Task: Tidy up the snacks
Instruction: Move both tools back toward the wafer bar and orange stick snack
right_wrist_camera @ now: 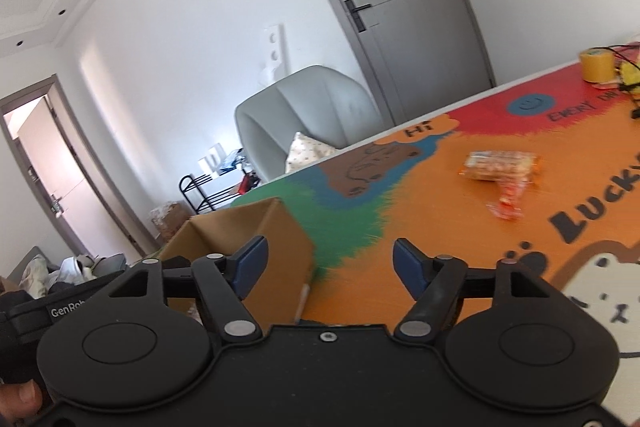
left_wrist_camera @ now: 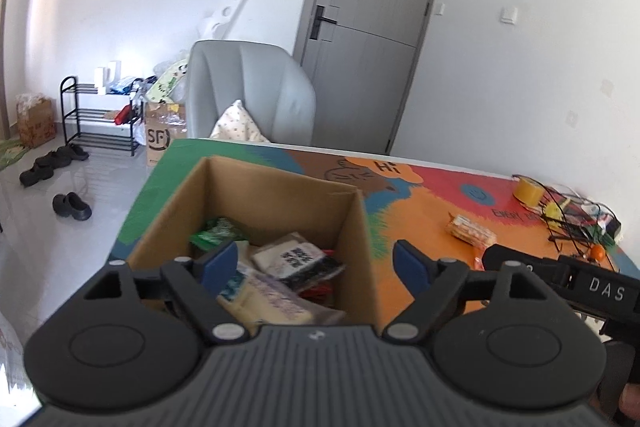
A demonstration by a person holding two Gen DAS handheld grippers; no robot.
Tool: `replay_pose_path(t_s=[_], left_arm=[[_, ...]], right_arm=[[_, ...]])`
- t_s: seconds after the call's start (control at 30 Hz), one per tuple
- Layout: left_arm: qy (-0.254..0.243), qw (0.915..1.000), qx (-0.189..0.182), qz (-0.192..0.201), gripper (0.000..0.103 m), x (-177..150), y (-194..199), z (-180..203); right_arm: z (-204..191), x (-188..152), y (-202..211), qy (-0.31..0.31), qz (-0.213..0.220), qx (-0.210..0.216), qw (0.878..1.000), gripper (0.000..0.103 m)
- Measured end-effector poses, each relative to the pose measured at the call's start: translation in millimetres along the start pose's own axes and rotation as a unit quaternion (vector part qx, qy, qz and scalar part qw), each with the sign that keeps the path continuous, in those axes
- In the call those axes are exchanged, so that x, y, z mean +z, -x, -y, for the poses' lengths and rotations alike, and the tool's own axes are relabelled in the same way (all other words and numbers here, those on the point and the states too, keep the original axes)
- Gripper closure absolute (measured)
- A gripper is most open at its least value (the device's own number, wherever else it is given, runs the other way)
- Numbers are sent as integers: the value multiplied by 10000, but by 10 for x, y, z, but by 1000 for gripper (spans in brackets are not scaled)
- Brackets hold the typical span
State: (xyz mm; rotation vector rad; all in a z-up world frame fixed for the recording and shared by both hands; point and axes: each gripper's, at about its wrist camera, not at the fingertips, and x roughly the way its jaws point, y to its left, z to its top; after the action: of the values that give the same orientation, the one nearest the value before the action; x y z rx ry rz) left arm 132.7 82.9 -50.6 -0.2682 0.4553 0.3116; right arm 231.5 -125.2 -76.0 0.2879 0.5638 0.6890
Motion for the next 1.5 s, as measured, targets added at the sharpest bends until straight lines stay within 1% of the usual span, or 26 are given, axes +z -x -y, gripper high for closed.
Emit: replay_pose_path(t_s=[0.27,0.53,0.73,0.93,1.03,1.17,1.3,1.5], left_arm=[[-205,9997,-125,-50,11,-63,-88,346],[-235,9993,-252,-107,9,-93,-165,552],[-334,9989,-321,-115,9,-107,-220,724],[-403,9983,-400,-163,9,-173,-319,874],[-441,9975,-511,-222,9,-209,-390,960],[-580,9962,-606,-242,9,-253,-501,1088],[-592,9953,-691,-319,10,-254,-651,1179],[-649,9934,-830,-454,11,-229,-895,1346]], right_arm=[[335,-2,207,-142,95,-295,9994,21],[597,-22,360,-250,156,-514,9982,11],[799,-36,448,-327,220,-645,9971,6],[1035,-73,464,-470,228,-774,9956,6],[1129,-83,444,-511,241,-833,9949,7],[1250,-86,376,-616,171,-852,9943,13],[1355,-76,293,-681,118,-873,9938,20],[1520,-11,175,-784,67,-904,9928,23]])
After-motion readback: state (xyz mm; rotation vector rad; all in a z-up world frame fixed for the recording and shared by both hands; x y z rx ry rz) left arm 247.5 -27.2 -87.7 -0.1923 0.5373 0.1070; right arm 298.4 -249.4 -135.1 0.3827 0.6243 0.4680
